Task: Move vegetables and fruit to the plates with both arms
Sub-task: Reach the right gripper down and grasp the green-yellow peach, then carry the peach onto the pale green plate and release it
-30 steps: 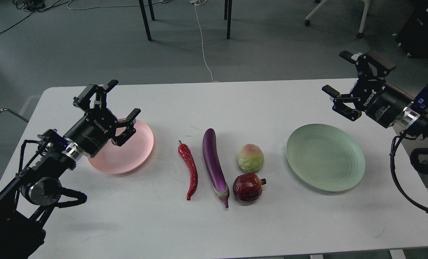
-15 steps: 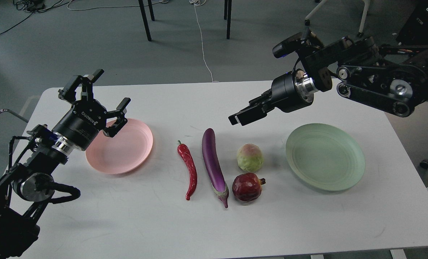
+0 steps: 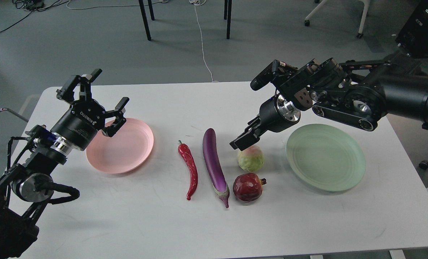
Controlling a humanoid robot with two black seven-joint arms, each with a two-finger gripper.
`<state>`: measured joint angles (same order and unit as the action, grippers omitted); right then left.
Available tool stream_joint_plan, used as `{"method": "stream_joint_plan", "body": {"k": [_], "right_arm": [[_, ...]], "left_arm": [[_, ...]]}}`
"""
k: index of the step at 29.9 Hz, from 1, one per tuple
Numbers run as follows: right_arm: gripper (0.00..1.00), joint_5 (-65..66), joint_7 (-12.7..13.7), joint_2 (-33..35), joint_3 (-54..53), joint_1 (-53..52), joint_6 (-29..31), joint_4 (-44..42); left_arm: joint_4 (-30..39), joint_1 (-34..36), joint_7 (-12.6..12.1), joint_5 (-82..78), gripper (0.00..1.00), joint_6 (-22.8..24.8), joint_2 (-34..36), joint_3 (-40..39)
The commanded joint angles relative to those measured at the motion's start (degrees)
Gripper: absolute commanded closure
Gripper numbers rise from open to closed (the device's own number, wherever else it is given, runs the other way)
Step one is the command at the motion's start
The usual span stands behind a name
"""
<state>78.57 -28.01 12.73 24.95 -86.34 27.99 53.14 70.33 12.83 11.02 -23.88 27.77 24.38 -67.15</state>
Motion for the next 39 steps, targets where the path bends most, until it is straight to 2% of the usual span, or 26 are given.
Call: {"method": "stream_joint_plan", "body": {"k": [1, 17, 21, 23, 25, 28, 32, 39], "right_arm": [[0.01, 0.0, 0.0, -1.9, 1.7, 1.0, 0.0, -1.3], [0.03, 0.0, 0.0, -6.7, 7.0, 5.2, 0.0, -7.7], [0.12, -0.1, 0.0, -7.7, 8.9, 5.2, 0.0, -8.0], [0.29, -0.1, 0.0, -7.8, 9.2, 5.2, 0.0, -8.0], [0.5, -0.1, 0.0, -7.8, 9.6, 5.2, 0.0, -7.9], [0.68, -0.1, 0.0, -7.4, 9.7, 4.7, 0.0, -7.6], [0.7, -0.4, 0.0, -4.5, 9.5, 1.8, 0.0, -6.8], [0.69, 0.5, 0.0, 9.1, 9.8, -4.3, 0.0, -0.6]], "left_arm": [[0.0, 0.0, 0.1, 0.1, 0.02, 0.1, 0.1, -0.1], [0.0, -0.1, 0.7, 0.1, 0.02, 0.2, 0.1, -0.3], [0.0, -0.1, 0.7, 0.1, 0.02, 0.2, 0.1, -0.3], [0.0, -0.1, 0.7, 0.1, 0.02, 0.2, 0.5, -0.3], [0.0, -0.1, 0.7, 0.1, 0.02, 0.2, 0.6, -0.3], [0.0, -0.1, 0.7, 0.1, 0.02, 0.2, 0.7, -0.3], [0.0, -0.1, 0.8, 0.1, 0.02, 0.2, 0.8, -0.4], [0.2, -0.1, 0.8, 0.1, 0.02, 0.2, 0.8, -0.6]]}}
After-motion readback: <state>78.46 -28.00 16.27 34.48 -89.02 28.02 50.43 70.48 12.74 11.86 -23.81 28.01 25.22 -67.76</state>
